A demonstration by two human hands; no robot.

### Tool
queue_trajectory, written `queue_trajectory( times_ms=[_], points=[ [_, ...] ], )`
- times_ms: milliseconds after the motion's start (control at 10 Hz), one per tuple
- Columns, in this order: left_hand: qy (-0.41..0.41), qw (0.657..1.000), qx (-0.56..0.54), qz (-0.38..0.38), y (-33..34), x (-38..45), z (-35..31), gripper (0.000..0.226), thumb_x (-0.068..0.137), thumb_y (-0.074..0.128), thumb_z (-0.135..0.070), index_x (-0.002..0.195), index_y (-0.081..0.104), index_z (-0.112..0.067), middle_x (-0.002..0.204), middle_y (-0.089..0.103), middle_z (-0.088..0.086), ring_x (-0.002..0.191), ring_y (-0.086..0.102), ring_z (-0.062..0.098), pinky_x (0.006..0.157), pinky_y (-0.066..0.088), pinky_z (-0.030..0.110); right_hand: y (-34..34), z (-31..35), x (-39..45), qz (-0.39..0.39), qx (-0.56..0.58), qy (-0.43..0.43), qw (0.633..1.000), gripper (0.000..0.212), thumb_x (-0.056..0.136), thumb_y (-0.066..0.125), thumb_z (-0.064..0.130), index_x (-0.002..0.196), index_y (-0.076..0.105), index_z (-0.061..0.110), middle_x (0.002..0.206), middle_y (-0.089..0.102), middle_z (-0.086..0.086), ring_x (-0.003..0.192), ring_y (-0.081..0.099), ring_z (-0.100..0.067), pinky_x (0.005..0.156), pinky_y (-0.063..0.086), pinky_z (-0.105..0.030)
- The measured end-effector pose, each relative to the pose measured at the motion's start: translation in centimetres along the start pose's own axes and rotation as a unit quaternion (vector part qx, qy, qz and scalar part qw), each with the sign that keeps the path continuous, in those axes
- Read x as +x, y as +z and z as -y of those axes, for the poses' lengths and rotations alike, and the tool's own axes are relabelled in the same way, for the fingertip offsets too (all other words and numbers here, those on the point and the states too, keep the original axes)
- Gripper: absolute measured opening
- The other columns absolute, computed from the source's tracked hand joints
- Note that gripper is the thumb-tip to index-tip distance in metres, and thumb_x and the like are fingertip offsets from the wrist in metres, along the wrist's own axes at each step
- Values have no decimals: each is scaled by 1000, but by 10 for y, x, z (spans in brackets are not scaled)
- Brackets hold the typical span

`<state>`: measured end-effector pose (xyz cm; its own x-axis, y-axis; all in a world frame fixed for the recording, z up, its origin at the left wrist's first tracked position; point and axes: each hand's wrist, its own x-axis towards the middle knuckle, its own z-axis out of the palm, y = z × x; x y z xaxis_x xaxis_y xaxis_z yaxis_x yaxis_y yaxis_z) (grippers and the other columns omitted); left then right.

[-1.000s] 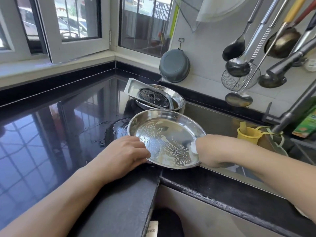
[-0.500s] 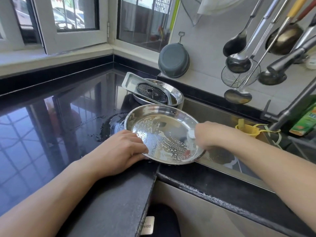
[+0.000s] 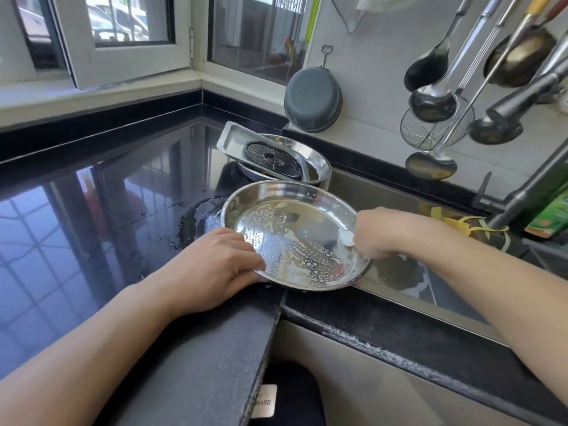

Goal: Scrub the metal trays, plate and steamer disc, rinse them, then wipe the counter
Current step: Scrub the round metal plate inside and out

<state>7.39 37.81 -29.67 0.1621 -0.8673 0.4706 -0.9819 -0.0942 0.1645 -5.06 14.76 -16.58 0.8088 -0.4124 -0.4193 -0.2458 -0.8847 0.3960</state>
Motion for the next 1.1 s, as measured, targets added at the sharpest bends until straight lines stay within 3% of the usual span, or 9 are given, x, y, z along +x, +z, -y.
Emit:
queue_trajectory(
  times_ms=[100, 200, 300, 400, 500, 700, 800, 900, 1100],
  points=[
    [1, 1000, 5, 6, -1, 0, 0, 37, 106, 45, -51, 100, 73, -28, 88, 70, -14, 88, 62, 15, 90, 47, 36, 4, 9, -16, 62, -13, 4, 998, 24, 98, 43, -3, 108, 64, 1, 68, 40, -6, 69, 47, -25, 70, 45, -32],
    [0, 1000, -1, 4, -1, 0, 0, 36, 105, 47, -52, 100, 74, -28, 89, 70, -14, 88, 62, 15, 91, 46, 36, 8, -5, -5, 45, -22, -10, 999, 21, 99, 51, 16, 112, 68, 10, 78, 53, -1, 67, 51, -16, 70, 49, -32],
    [0, 1000, -7, 0, -1, 0, -1, 37, 105, 46, -52, 99, 74, -29, 88, 70, -14, 86, 62, 14, 90, 46, 36, 11, -10, 5, 28, -59, -18, 998, 23, 95, 49, -3, 112, 64, 0, 79, 53, -7, 83, 61, -30, 70, 49, -33],
    [-1, 1000, -9, -2, -2, -2, 0, 37, 104, 46, -52, 99, 75, -29, 88, 70, -15, 86, 61, 13, 90, 46, 36, 16, -2, 9, 27, 82, 11, 996, 14, 97, 50, 3, 105, 63, 2, 77, 52, -5, 75, 54, -24, 70, 50, -30],
    [-4, 1000, -10, -2, -2, -1, 0, 38, 104, 46, -53, 98, 75, -30, 87, 70, -15, 85, 61, 13, 90, 45, 35, 16, -6, 11, -14, 83, -1, 996, 24, 98, 55, 21, 116, 69, 12, 79, 54, 3, 63, 47, -10, 58, 42, -22],
    [-10, 1000, -7, -4, 0, -1, -1, 37, 103, 46, -54, 99, 76, -32, 89, 71, -17, 87, 62, 12, 92, 44, 35, 23, -1, 5, 4, 101, 23, 995, 22, 97, 44, 0, 110, 62, 2, 99, 60, -14, 98, 64, -35, 74, 51, -38],
    [-10, 1000, -8, -5, 0, -1, 1, 37, 103, 47, -55, 99, 76, -32, 90, 71, -17, 87, 62, 12, 92, 44, 36, 20, 3, 5, -8, 74, 0, 997, 22, 98, 50, 14, 111, 66, 6, 101, 65, -10, 89, 62, -30, 75, 51, -34],
    [-12, 1000, -11, -10, 0, -2, 0, 39, 103, 45, -56, 99, 76, -33, 91, 72, -18, 87, 62, 11, 93, 43, 34, 23, -15, 17, -36, 81, 56, 994, 32, 90, 50, 18, 116, 68, 11, 96, 63, -5, 79, 61, -27, 74, 56, -37],
    [-14, 1000, -15, -15, 0, -2, 1, 38, 102, 46, -57, 99, 76, -34, 90, 71, -19, 86, 60, 10, 92, 42, 34, 17, 1, 8, -29, 123, -2, 992, 22, 98, 56, 28, 112, 69, 17, 80, 55, 0, 82, 56, -21, 75, 47, -32]
  ],
)
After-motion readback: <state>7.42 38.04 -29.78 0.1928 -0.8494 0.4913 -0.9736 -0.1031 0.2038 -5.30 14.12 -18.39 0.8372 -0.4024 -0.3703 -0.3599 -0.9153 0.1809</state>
